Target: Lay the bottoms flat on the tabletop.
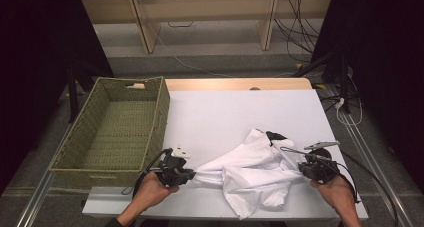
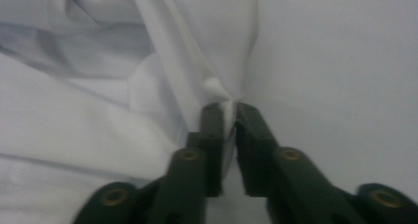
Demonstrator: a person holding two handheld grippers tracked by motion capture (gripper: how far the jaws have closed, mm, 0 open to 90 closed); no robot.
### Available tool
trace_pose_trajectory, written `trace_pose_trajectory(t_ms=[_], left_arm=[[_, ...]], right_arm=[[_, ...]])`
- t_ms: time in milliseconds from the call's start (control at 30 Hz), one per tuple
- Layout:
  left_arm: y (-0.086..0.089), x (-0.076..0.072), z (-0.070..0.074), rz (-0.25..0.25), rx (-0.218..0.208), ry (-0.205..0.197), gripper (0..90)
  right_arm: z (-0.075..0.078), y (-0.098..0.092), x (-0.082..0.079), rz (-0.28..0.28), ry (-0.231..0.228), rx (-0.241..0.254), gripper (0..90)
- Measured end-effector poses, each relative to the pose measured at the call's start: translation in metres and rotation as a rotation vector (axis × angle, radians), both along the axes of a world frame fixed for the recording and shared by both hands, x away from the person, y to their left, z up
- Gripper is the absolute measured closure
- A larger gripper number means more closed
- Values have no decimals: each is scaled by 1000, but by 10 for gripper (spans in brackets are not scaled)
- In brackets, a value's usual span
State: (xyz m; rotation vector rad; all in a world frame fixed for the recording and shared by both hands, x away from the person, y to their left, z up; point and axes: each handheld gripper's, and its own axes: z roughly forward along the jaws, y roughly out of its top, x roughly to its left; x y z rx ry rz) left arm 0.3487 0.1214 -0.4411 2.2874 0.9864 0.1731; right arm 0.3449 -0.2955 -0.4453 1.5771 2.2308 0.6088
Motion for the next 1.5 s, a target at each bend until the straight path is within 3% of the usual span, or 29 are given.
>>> trace_pose_trajectory(t_ms=[67,167,400,567,633,667,700,733,767,800,833,933,1000,1133,1267,1433,1500], left_arm=[[-6,7,7,4,-17,-13,697],[-20,20,11,7,-22,-17,581],[-53,48,-1,-7,27,37,473],[-62,64,-17,-9,44,107,486],[-64,66,-22,-31,42,142,574],[-64,65,-23,-39,47,135,668],[-64,63,-23,-36,78,100,823],[-64,61,-23,-42,100,85,894],[-63,60,-22,-51,97,94,894],[-61,58,-21,-59,93,93,898],[-59,55,-20,-65,92,87,898],[-50,48,-16,-71,89,71,900],[-42,40,-13,-73,80,61,900],[-21,23,-8,-55,60,36,900],[-6,6,-8,-65,65,42,900],[5,-7,-18,-85,91,75,900],[7,-11,-19,-88,100,78,900]], right_arm=[[7,2,0,5,-41,35,570],[16,12,3,28,-107,78,461],[13,24,10,67,-115,88,390],[8,32,15,76,-99,89,368],[5,36,18,89,-90,75,362],[4,39,19,92,-85,65,363],[2,42,21,97,-83,43,367],[-3,48,26,91,-78,-16,439],[-3,48,26,91,-78,-16,439],[-6,49,31,64,-81,-64,589],[-6,49,31,64,-81,-64,589],[-7,46,35,41,-88,-92,805],[-3,43,32,36,-95,-83,868],[4,36,25,37,-107,-36,876],[12,23,13,13,-120,15,877],[13,12,8,-27,-108,23,877],[10,7,7,-46,-96,3,877]])
